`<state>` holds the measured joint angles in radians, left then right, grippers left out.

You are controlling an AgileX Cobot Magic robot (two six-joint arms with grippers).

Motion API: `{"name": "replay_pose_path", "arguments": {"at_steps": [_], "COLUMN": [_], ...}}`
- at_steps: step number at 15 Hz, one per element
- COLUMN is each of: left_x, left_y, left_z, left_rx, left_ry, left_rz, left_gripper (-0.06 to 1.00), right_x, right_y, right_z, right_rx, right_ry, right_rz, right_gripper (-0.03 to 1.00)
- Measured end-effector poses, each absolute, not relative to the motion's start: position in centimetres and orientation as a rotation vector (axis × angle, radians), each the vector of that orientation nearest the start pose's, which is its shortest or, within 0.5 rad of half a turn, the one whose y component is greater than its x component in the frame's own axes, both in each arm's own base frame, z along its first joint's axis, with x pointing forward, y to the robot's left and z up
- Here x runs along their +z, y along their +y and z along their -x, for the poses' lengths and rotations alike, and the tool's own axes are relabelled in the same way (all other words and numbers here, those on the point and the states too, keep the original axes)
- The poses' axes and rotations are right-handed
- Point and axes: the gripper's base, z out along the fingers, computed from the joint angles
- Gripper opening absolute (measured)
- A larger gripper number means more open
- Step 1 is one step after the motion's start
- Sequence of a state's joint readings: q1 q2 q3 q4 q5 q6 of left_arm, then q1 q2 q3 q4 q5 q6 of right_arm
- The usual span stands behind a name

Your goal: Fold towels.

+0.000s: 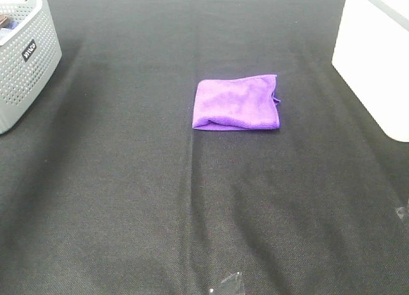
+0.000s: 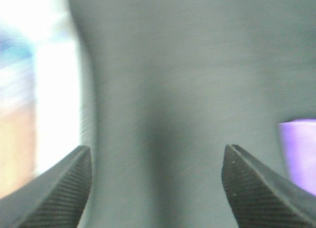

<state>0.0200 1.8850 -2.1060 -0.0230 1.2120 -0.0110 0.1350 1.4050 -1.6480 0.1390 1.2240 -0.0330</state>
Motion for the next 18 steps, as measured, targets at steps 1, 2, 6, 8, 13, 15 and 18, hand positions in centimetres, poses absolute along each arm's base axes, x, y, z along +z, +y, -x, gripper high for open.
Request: {"name": "replay_pose_path", "arguments": {"at_steps": [1, 2, 6, 8, 13, 15, 18], "left_x": [40.9, 41.6, 42.4, 41.3, 36.2, 34.2, 31.6], "left_y": [0.9, 0.9, 0.5, 0.2, -0.3, -0.7, -1.4], "left_z": [-38.9, -36.3, -22.1, -15.6, -3.2, -0.2, 2.7], "left_rx": [-0.001, 0.010, -0.002, -0.004, 0.023, -0.025, -0.099], "left_ry": [2.496, 2.501, 2.480, 2.440, 2.256, 2.174, 2.065], "left_rz": [0.030, 0.030, 0.030, 0.006, -0.110, -0.117, -0.133], "left_gripper": [0.69, 0.69, 0.69, 0.69, 0.69, 0.69, 0.69], "right_x": [43.7, 43.2, 40.9, 39.5, 35.5, 33.9, 31.9], "right_y": [4.7, 4.5, 3.3, 2.4, 0.5, 0.1, -0.3], "right_z": [-26.1, -24.6, -15.3, -11.1, -2.9, -0.7, 2.1], "right_rx": [0.227, 0.230, 0.234, 0.196, 0.086, 0.070, 0.053], "right_ry": [2.462, 2.478, 2.458, 2.416, 2.261, 2.198, 2.090], "right_rz": [0.200, 0.192, 0.172, 0.173, 0.161, 0.160, 0.191], "right_gripper": [0.78, 0.78, 0.78, 0.78, 0.78, 0.78, 0.78]}}
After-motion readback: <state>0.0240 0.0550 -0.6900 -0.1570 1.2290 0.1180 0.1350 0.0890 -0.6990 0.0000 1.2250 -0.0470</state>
